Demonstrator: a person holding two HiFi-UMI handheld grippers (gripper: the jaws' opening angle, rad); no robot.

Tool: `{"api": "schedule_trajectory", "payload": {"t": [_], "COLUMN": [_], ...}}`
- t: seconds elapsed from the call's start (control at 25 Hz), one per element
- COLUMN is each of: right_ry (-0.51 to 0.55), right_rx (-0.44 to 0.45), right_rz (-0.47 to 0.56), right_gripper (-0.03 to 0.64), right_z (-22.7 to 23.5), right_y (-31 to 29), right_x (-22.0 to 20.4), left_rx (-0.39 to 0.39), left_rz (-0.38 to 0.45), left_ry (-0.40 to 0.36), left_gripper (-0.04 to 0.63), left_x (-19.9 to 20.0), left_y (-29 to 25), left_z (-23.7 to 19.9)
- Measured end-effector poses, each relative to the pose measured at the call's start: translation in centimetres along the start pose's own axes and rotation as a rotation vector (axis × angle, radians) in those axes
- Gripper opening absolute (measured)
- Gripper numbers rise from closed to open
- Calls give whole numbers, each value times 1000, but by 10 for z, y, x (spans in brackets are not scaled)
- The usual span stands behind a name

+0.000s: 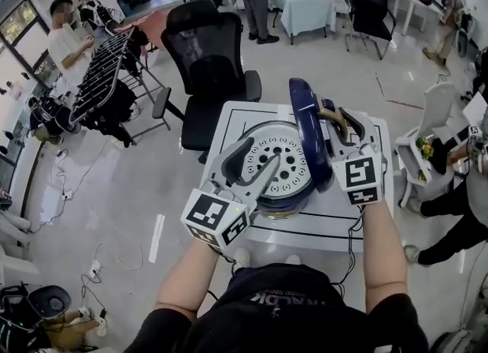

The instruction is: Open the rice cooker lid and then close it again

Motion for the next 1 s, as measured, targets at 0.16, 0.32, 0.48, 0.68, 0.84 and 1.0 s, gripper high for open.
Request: {"api": "schedule_trajectory", "payload": {"t": [0.16,0.32,0.48,0.68,0.84,1.0], "right_ry": [117,231,321,396,439,477], "right_rx": [-39,-62,-67,-66,-65,-64], "right_rz": [-21,-53,-85,-120,-138,-159], "right_gripper": [117,118,121,127,130,133], "right_z": [-21,-39,-67,-89,-103,-114], "right_y": [-4,-7,-14,-20,-26,-30], "right_x": [10,16,21,24,25,23], "left_rx": [-6,-6,-16,-36,-46,-49], "left_rz": [-5,-2,9,19,12,2], "left_ry": [-10,-17,-18,-16,-22,-27], "left_gripper": [239,221,185,122,81,24], "left_x": [0,1,0,2,3,0], "left_y": [8,15,25,29,27,21], "left_z": [-11,-22,-37,-49,-57,-62]}}
Point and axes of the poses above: the fingertips, and each gripper's own axes: y backward along the fingers, z to its right, x out of its top, the point moved 1 cm from there along y, backward along the fingers, and after that the axes turned 13 degrees about -z, right-handed, at the moved point
